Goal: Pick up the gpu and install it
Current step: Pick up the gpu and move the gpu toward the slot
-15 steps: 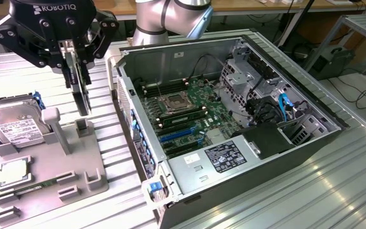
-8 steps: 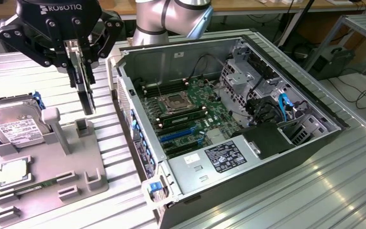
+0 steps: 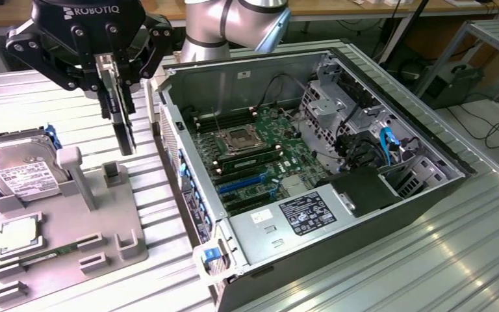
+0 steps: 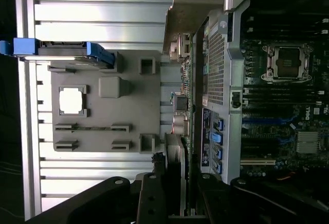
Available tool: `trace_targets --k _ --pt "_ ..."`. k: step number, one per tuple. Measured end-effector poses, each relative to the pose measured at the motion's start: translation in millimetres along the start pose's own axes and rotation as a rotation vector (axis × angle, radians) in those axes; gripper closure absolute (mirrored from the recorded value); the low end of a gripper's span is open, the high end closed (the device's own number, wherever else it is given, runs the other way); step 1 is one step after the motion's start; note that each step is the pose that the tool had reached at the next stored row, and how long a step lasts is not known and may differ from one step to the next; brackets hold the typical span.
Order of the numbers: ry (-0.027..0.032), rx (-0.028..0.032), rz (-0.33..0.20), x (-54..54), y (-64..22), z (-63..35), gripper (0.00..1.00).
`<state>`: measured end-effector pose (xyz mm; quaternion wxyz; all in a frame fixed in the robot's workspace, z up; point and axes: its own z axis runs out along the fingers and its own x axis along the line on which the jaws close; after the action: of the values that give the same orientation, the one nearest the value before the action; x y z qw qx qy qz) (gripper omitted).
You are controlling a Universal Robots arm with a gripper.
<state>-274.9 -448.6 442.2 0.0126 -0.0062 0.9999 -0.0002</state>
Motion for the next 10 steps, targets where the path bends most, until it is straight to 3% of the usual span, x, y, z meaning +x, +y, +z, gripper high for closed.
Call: trace_targets --k 10 --pt "0.0000 0.0000 0.000 -9.0 -0.1 0.5 0.72"
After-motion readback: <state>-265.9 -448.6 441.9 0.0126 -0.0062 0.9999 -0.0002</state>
